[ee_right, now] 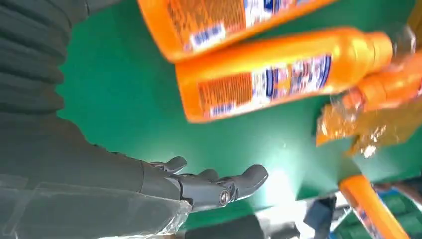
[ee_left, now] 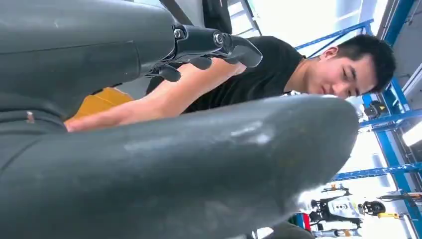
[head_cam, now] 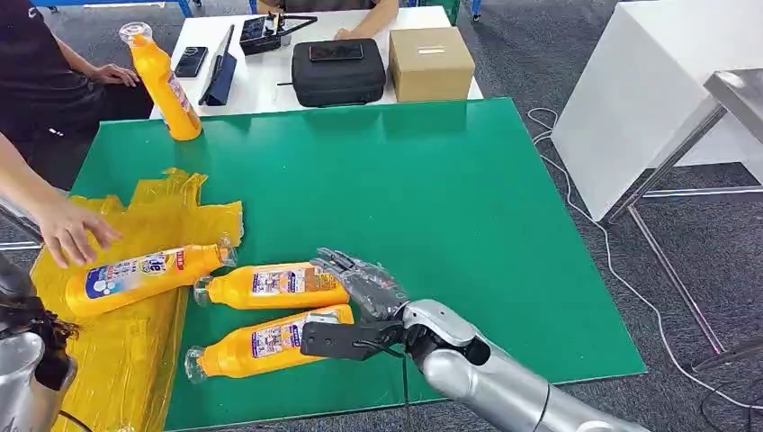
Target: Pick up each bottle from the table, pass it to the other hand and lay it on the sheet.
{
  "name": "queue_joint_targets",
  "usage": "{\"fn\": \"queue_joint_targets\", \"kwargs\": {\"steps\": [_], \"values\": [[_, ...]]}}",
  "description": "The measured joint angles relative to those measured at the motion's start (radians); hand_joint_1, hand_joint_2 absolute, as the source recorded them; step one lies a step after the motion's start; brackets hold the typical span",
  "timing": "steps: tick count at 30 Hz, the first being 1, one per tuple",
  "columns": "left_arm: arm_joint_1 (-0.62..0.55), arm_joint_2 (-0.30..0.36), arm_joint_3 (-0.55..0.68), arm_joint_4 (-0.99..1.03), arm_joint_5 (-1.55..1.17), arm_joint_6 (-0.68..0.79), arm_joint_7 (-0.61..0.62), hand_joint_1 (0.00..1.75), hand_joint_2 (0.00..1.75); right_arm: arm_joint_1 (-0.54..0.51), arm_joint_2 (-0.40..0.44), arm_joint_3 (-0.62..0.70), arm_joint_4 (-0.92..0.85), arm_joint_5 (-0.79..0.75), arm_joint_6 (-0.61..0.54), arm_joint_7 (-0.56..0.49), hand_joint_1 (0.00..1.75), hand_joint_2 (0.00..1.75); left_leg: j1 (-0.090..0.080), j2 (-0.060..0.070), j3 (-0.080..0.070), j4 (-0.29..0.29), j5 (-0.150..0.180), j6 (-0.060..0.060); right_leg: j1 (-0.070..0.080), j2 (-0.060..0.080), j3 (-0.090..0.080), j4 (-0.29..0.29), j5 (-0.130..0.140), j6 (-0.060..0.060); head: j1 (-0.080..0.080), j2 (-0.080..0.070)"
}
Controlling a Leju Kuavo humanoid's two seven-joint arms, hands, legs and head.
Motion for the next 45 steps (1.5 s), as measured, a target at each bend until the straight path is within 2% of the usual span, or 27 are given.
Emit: {"fn": "queue_joint_targets", "kwargs": {"steps": [13,32,45], "values": [[-0.01,0.0,0.0,0.011,-0.005,-0.001,0.005,0.0,0.0,0.003,0.027,0.009,0.054,0.0,0.02,0.01,0.0,1.75,0.0,0.0,0.0,0.0,0.0,0.0,0.0,0.0,0.0,0.0,0.0,0.0,0.0,0.0],[-0.036,-0.001,0.0,0.056,0.05,-0.012,-0.02,0.0,0.0,-0.02,0.08,0.064,0.256,0.097,0.038,0.035,0.0,1.75,0.0,0.001,0.0,0.0,0.0,0.0,0.0,0.0,0.0,0.0,0.0,0.0,0.0,0.0],[-0.027,-0.001,0.0,0.061,0.078,-0.002,-0.03,0.0,0.0,-0.028,0.106,0.095,0.273,0.127,0.042,0.029,0.0,1.75,0.0,0.001,0.0,0.0,0.0,0.0,0.0,0.0,0.0,0.0,0.0,0.0,0.0,0.0]]}}
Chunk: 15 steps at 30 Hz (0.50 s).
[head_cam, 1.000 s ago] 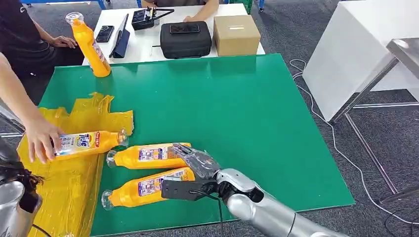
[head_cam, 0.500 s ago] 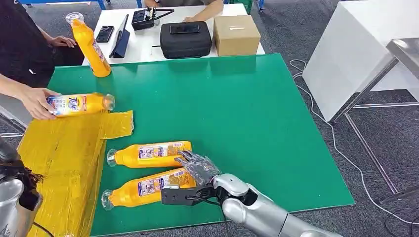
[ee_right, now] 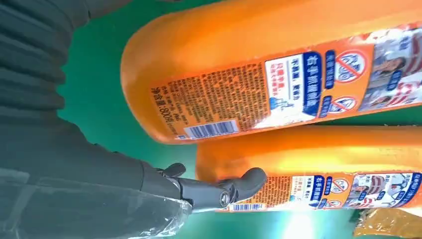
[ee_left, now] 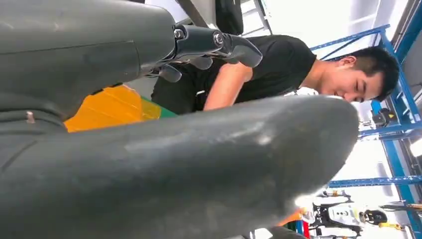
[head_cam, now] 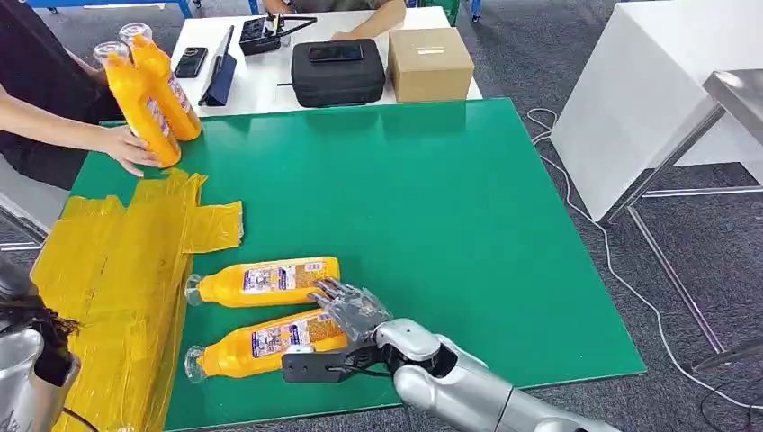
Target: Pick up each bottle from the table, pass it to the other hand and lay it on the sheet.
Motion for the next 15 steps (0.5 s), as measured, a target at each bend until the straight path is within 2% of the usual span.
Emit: {"fn": "queue_joint_targets", "kwargs": {"steps": [2,3,13,14,15], "values": [[0.0,0.0,0.0,0.0,0.001,0.0,0.0,0.0,0.0,0.0,0.0,0.003,0.0,0.0,0.0,0.0,0.0,1.75,0.0,0.0,0.0,0.0,0.0,0.0,0.0,0.0,0.0,0.0,0.0,0.0,0.0,0.0],[0.0,0.0,0.0,0.0,0.001,0.0,0.0,0.0,0.0,0.0,0.0,0.005,0.0,0.0,-0.001,0.0,0.0,0.0,0.0,0.0,0.0,0.0,0.0,0.0,0.0,0.0,0.0,0.0,0.0,0.0,0.0,0.0],[0.003,-0.002,0.0,0.0,0.017,0.01,-0.008,0.0,0.0,-0.003,0.008,0.028,-0.029,0.012,-0.006,-0.023,0.0,0.0,0.0,0.0,0.0,0.0,0.0,0.0,0.0,0.0,0.0,0.0,0.0,0.0,0.0,0.0],[0.003,-0.002,0.0,0.0,0.019,0.01,-0.008,0.0,0.0,-0.003,0.008,0.032,-0.038,0.012,-0.004,-0.024,0.0,1.75,0.0,0.0,0.0,0.0,0.0,0.0,0.0,0.0,0.0,0.0,0.0,0.0,0.0,0.0],[0.003,-0.003,0.0,0.0,0.021,0.01,-0.008,0.0,0.0,-0.003,0.006,0.037,-0.048,0.012,0.003,-0.024,0.0,1.75,0.0,0.0,0.0,0.0,0.0,0.0,0.0,0.0,0.0,0.0,0.0,0.0,0.0,0.0]]}}
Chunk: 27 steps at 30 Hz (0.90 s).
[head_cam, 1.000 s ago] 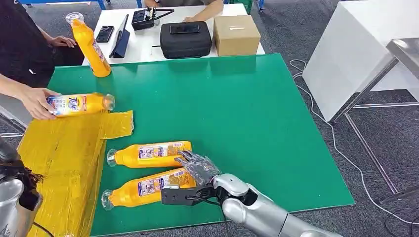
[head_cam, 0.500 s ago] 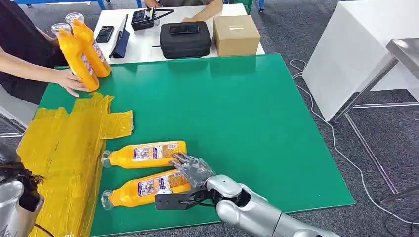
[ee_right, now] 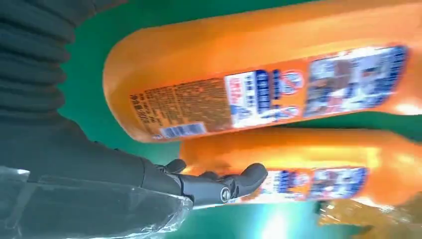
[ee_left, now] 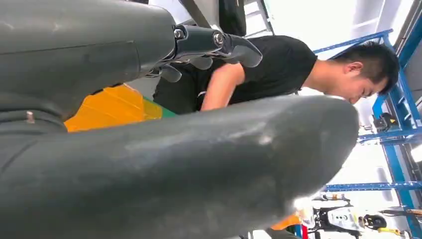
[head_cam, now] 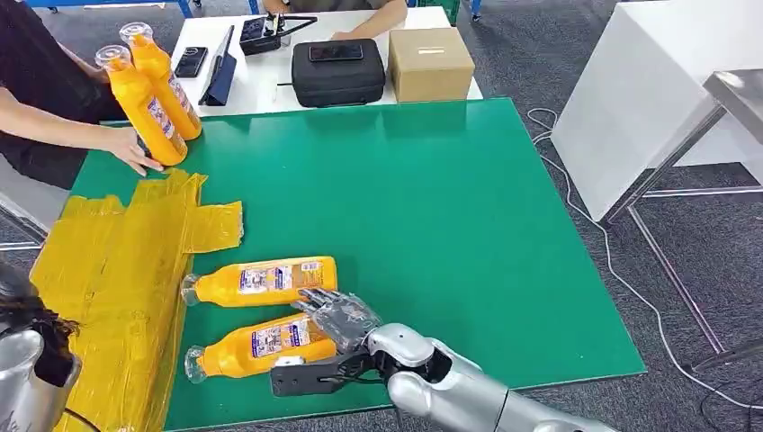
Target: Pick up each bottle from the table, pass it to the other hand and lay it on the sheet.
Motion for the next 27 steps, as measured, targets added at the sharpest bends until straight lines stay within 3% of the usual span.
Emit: {"fn": "queue_joint_targets", "kwargs": {"steps": [10,25,26,27], "values": [[-0.006,-0.012,-0.001,0.0,0.004,0.0,0.0,0.0,0.0,-0.013,-0.006,0.058,-0.013,0.008,0.076,0.01,0.0,1.75,0.0,0.0,0.0,0.0,0.0,0.0,0.0,0.0,0.0,0.0,0.0,0.0,0.0,0.0],[-0.04,-0.04,-0.009,0.02,0.007,-0.001,0.0,0.0,0.0,-0.085,0.014,0.121,0.144,0.056,0.11,-0.028,0.0,1.75,0.0,0.001,0.002,0.0,0.0,0.0,0.0,0.0,0.0,0.0,0.0,0.0,0.0,0.0],[-0.042,-0.042,-0.009,0.022,0.011,-0.001,0.0,0.0,0.0,-0.09,0.021,0.123,0.162,0.069,0.107,-0.028,1.57,1.75,0.0,0.001,0.002,0.0,0.0,0.0,0.0,0.0,0.001,-0.001,0.0,0.0,0.0,0.0],[-0.045,-0.043,-0.01,0.024,0.016,-0.001,0.0,0.0,0.0,-0.091,0.022,0.125,0.178,0.081,0.102,-0.028,1.75,1.75,0.0,0.001,0.003,0.0,0.0,0.0,0.0,0.0,0.002,-0.001,0.0,0.0,0.0,0.0]]}}
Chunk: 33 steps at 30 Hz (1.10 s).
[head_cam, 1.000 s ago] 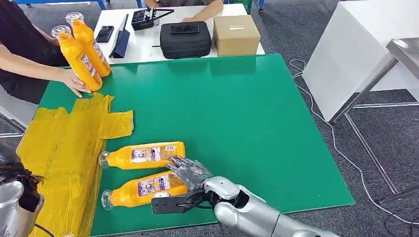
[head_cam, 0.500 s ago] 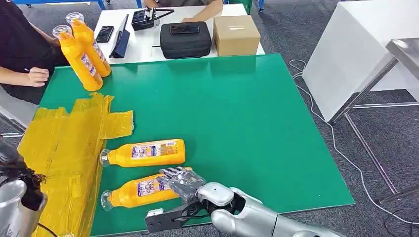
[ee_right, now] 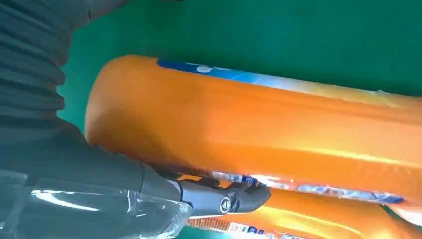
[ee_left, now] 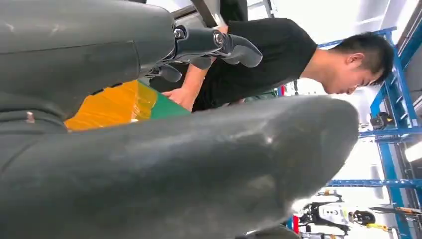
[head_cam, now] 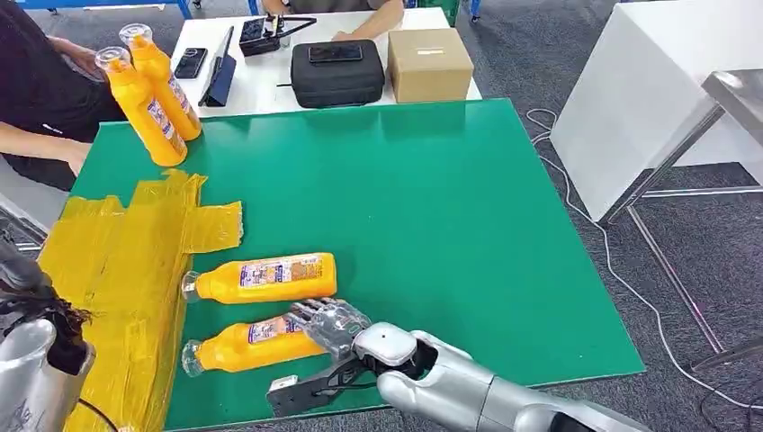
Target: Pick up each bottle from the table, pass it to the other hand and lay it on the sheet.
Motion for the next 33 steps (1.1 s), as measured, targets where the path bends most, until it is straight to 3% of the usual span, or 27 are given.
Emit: {"fn": "queue_joint_targets", "kwargs": {"steps": [14,16,20,29,33], "values": [[-0.02,-0.005,-0.006,0.044,0.026,-0.01,-0.026,0.0,0.0,-0.006,0.008,-0.005,0.112,0.027,-0.078,0.014,1.75,1.75,0.0,-0.001,0.01,-0.001,-0.002,-0.002,0.0,0.0,0.001,-0.001,-0.002,-0.001,0.0,0.0],[-0.015,-0.005,-0.006,0.044,0.034,-0.011,-0.028,0.0,0.0,0.019,0.004,-0.016,0.089,0.051,-0.103,0.056,1.75,1.75,0.0,-0.002,0.01,-0.001,-0.002,-0.002,-0.001,0.0,0.01,-0.001,-0.001,-0.001,0.0,0.0],[-0.01,-0.005,-0.006,0.044,0.04,-0.014,-0.03,0.0,0.0,0.047,-0.005,-0.032,0.05,0.061,-0.111,0.086,1.75,1.75,-0.001,-0.002,0.01,0.0,-0.001,-0.002,-0.001,0.0,0.01,-0.001,-0.001,-0.001,0.0,0.0],[-0.001,-0.005,0.005,0.044,0.038,-0.02,-0.027,0.0,0.0,0.117,-0.093,-0.127,-0.15,-0.076,-0.109,0.082,1.75,1.75,-0.001,-0.001,0.008,0.0,-0.002,-0.002,-0.001,0.0,0.009,-0.001,-0.001,-0.001,0.0,0.0],[0.012,0.0,0.014,0.035,0.031,-0.023,-0.016,0.0,0.0,0.161,-0.13,-0.2,-0.276,-0.17,-0.185,0.02,1.75,1.75,-0.001,-0.001,0.006,0.0,-0.001,-0.001,-0.001,0.0,0.008,-0.001,0.0,0.0,0.0,0.0]]}}
